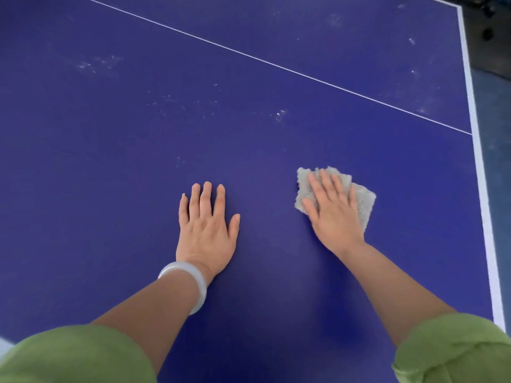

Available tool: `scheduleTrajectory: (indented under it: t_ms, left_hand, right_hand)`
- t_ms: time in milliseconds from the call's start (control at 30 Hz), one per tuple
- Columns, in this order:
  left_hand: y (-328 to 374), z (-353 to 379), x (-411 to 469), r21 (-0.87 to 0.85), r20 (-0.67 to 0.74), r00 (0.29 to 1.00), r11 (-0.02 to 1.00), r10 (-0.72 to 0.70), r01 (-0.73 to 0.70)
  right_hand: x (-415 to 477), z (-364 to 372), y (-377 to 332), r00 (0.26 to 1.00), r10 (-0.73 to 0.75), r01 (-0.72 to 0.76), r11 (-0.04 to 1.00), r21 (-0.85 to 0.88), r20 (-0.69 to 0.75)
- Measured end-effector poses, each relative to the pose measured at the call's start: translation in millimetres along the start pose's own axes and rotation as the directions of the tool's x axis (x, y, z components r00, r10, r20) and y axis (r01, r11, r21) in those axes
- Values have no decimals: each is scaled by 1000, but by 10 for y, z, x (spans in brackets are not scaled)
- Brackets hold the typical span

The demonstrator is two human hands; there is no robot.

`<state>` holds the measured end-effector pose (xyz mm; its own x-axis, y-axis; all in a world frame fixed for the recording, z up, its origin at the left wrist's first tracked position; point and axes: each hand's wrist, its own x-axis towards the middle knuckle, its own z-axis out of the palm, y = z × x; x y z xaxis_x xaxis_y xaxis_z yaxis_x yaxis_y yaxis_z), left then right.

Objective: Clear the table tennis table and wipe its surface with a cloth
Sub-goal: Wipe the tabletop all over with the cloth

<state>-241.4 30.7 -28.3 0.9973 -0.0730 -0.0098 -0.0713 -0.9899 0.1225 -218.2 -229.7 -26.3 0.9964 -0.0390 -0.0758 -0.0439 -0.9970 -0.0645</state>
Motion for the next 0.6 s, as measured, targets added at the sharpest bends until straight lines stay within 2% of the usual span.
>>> scheduleTrajectory:
  t_ms: [33,100,133,167,233,300,367,433,533,600]
  left_hand:
    - [0,-1,2,1,5,1000,1000,1,-1]
    - [0,3,3,7,4,1000,1000,2,-2]
    - [0,3,-1,14,5,1000,1000,2,-2]
    - [0,-3,-7,18,11,1000,1000,2,-2]
    - [0,-24,-11,17,24,1000,1000,2,-2]
    - [6,-34,-17,14,26,1000,1000,8,-8]
    - [15,-33,-14,1,29,1000,1000,12,-12]
    - [12,-30,-11,-9,47,999,1000,13,-13]
    - [-15,-41,-4,-8,64,998,1000,20,-20]
    - [-19,-57,-16,-26,90,996,999,25,-23]
  right_hand:
    - [41,-24,153,989,145,-145,989,12,-10]
    - [78,-70,297,894,448,-447,888,105,21]
    - [79,-69,233,852,523,-522,843,131,35]
    - [70,-60,78,841,540,-538,833,130,26]
    - [13,-2,-364,913,407,-404,910,96,-16]
    - [-62,81,-761,992,127,-126,991,51,-25]
    - [-16,117,-868,998,-60,60,998,-7,-2]
    - [142,100,-707,1000,-6,6,1000,11,-10]
    - [323,71,-449,966,259,-257,963,83,-14]
    - [355,92,-422,952,305,-303,950,69,-15]
